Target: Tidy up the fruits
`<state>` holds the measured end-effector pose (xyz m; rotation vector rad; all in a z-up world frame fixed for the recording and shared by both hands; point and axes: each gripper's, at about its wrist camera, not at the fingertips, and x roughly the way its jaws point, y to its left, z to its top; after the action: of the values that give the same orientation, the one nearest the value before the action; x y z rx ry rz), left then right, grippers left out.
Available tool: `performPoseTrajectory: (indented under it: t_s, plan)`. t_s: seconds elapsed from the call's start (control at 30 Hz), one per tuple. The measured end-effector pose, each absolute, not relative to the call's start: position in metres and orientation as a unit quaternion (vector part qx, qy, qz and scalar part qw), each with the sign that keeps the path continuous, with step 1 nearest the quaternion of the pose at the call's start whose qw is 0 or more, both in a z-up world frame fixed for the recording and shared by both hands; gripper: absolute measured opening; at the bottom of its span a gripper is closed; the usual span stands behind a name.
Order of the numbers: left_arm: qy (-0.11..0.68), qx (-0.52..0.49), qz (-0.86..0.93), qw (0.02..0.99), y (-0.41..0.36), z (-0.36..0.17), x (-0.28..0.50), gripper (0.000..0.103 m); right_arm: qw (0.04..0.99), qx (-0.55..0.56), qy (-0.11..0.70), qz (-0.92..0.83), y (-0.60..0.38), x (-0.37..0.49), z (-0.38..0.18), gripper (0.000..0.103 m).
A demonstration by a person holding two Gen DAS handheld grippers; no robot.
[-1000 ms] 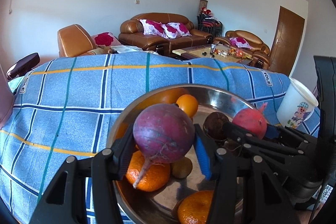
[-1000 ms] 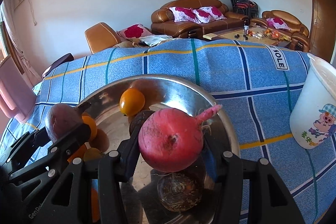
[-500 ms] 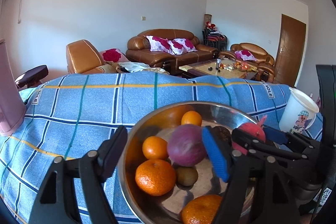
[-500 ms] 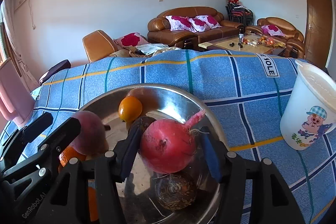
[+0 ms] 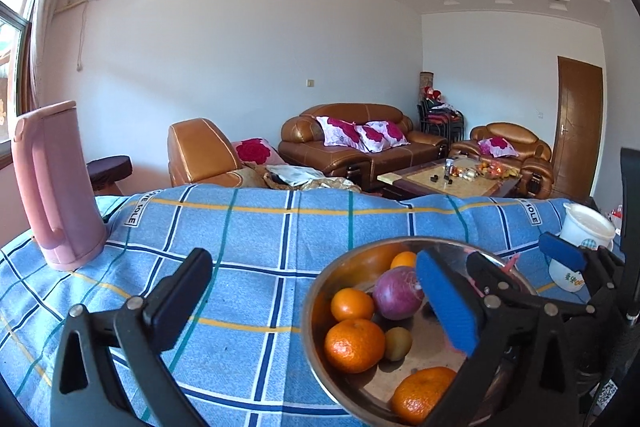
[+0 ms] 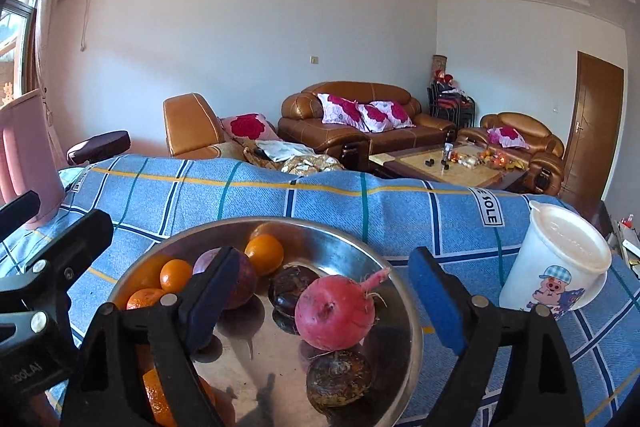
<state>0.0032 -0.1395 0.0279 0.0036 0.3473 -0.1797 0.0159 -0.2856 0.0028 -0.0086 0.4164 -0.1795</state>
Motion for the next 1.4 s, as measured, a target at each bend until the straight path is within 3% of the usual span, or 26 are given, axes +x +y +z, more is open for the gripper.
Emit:
performPoseTrajectory:
  t_s: [0.3, 0.5, 1.4]
  plan:
    - [0.165, 0.030, -0.040, 0.985, -0.121, 0.020, -0.007, 0.103, 0.973, 0.045, 0.187, -0.126, -0.292, -0.003, 0.003, 0.088]
    - [0.175, 0.056, -0.040, 0.982, -0.124, 0.012, -0.016, 0.103, 0.974, 0.020, 0.172, -0.143, -0.281, -0.024, 0.005, 0.088]
    - [0.153, 0.019, -0.090, 0.984, -0.087, 0.018, -0.068, 0.103, 0.973, -0.003, 0.141, -0.182, -0.250, -0.085, 0.008, 0.090]
